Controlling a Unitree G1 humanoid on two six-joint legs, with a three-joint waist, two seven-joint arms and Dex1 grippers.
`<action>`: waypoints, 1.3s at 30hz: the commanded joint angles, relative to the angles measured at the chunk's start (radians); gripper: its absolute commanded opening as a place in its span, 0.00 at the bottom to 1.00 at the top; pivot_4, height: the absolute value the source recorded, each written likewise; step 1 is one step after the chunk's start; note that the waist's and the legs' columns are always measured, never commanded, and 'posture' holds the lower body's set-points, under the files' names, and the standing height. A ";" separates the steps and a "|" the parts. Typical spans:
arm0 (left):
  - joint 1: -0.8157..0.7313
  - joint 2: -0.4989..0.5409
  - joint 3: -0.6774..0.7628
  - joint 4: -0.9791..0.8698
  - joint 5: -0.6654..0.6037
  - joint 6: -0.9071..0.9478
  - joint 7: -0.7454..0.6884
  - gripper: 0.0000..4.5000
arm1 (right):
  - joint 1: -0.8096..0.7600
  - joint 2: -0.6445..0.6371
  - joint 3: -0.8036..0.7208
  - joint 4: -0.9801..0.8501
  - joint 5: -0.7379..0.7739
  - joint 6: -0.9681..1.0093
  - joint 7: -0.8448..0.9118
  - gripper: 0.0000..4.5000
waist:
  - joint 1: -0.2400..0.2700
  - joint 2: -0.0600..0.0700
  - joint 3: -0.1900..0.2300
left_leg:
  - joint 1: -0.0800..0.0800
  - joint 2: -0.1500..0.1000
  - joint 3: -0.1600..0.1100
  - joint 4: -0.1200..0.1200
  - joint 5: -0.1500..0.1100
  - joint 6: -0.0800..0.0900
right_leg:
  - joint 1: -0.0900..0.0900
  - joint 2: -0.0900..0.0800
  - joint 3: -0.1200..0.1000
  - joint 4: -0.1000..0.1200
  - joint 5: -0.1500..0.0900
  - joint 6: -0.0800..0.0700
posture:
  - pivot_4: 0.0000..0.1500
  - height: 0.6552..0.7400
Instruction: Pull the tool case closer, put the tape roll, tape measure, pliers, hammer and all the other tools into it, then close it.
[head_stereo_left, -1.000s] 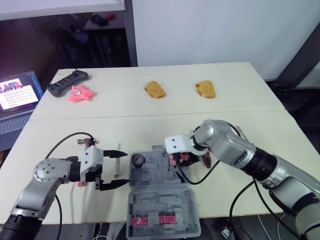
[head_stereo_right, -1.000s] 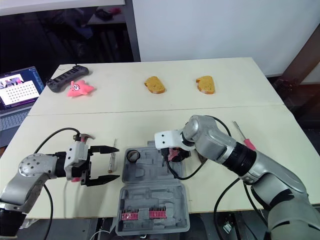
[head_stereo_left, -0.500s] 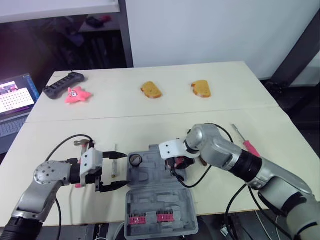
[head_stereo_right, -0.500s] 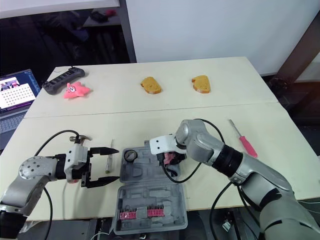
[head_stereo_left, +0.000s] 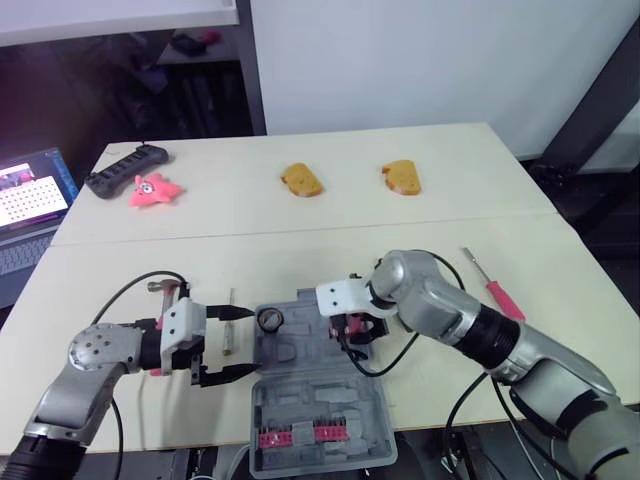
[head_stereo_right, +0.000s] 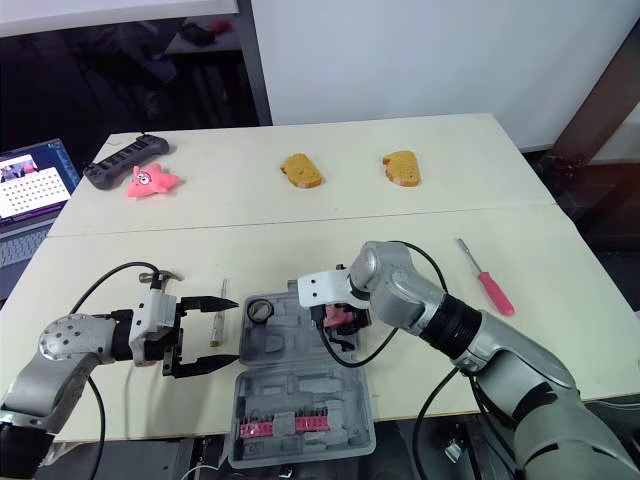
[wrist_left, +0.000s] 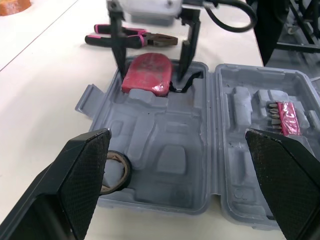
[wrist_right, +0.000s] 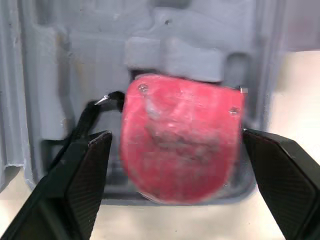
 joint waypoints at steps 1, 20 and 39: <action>-0.005 0.001 0.003 -0.015 -0.002 -0.011 -0.005 1.00 | -0.006 -0.012 -0.087 -0.102 0.044 0.049 0.020 0.99 | 0.001 0.000 0.000 | 0.000 0.000 0.000 0.000 0.000 0.000 | 0.000 0.000 0.000 0.000 0.000 0.000 | 1.00 0.79; -0.022 0.005 0.004 0.008 0.004 -0.020 -0.018 1.00 | 0.267 -0.045 -0.409 -0.152 0.297 -0.047 -0.137 0.48 | 0.002 0.000 0.000 | 0.000 0.000 0.000 0.000 0.000 0.000 | 0.001 0.000 0.000 0.000 0.000 0.000 | 1.00 0.79; -0.009 0.006 0.011 -0.013 0.004 -0.007 -0.001 1.00 | 0.358 -0.028 -0.376 0.099 0.323 -0.053 -0.217 0.48 | 0.004 -0.002 -0.004 | 0.002 0.000 0.000 0.000 0.000 0.000 | 0.003 0.000 0.000 0.000 0.000 0.000 | 1.00 0.79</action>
